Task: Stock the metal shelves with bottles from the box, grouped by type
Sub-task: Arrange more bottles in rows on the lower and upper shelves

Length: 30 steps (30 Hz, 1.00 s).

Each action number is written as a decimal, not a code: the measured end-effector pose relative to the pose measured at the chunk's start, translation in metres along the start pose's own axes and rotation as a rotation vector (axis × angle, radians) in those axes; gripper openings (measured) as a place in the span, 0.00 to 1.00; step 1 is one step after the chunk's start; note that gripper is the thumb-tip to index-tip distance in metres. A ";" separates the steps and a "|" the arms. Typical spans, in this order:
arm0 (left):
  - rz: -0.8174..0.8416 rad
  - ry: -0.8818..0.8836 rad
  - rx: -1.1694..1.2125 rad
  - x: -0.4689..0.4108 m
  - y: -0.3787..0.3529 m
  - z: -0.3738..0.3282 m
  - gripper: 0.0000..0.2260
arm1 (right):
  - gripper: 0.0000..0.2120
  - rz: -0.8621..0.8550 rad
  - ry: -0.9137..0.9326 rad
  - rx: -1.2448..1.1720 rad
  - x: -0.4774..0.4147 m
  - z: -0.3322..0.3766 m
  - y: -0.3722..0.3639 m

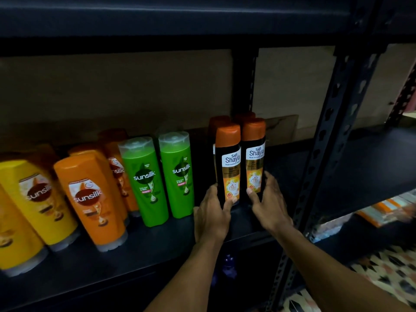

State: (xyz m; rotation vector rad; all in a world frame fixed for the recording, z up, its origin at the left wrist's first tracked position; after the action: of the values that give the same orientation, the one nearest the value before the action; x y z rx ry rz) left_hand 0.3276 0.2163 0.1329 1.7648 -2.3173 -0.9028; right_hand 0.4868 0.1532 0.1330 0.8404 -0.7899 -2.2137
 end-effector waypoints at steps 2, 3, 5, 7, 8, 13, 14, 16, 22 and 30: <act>0.006 0.000 -0.026 -0.001 0.000 -0.001 0.23 | 0.32 -0.002 -0.004 -0.005 -0.001 0.000 0.000; 0.008 -0.001 -0.031 0.000 -0.001 -0.001 0.23 | 0.31 -0.004 -0.008 -0.009 -0.001 -0.001 0.000; 0.011 0.002 -0.028 0.000 0.000 -0.001 0.23 | 0.29 -0.004 -0.015 -0.011 -0.001 -0.001 0.000; 0.020 0.011 -0.033 -0.001 -0.001 0.000 0.24 | 0.28 -0.008 -0.029 0.002 -0.001 0.000 -0.001; 0.023 0.019 -0.040 -0.001 -0.001 0.000 0.24 | 0.28 -0.008 -0.034 0.014 -0.001 0.000 -0.001; 0.033 0.021 -0.070 0.001 0.000 -0.002 0.24 | 0.30 0.010 -0.044 0.043 -0.001 0.000 -0.002; 0.036 0.019 -0.074 0.001 0.000 -0.002 0.24 | 0.31 0.020 -0.050 0.055 -0.001 -0.001 -0.003; 0.043 0.018 -0.081 0.002 -0.001 -0.002 0.24 | 0.32 0.035 -0.079 0.078 -0.002 -0.001 -0.004; 0.046 0.019 -0.103 0.002 -0.001 -0.004 0.23 | 0.30 0.041 -0.105 0.087 -0.002 -0.001 -0.006; 0.029 0.022 -0.068 0.003 0.001 -0.005 0.24 | 0.30 0.049 -0.114 0.088 0.001 0.000 -0.004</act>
State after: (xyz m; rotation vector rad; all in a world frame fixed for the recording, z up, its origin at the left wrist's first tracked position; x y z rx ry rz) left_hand 0.3281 0.2122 0.1366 1.7016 -2.2640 -0.9411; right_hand 0.4849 0.1550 0.1305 0.7337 -0.9585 -2.2127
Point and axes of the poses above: each hand's wrist, its own x-axis away from the middle knuckle, its own y-axis out of the back of the hand, z = x × y, the point moved 4 cm from there along -x, towards the middle knuckle, and after that the axes turned 10 degrees about x, right-handed, at the moved point
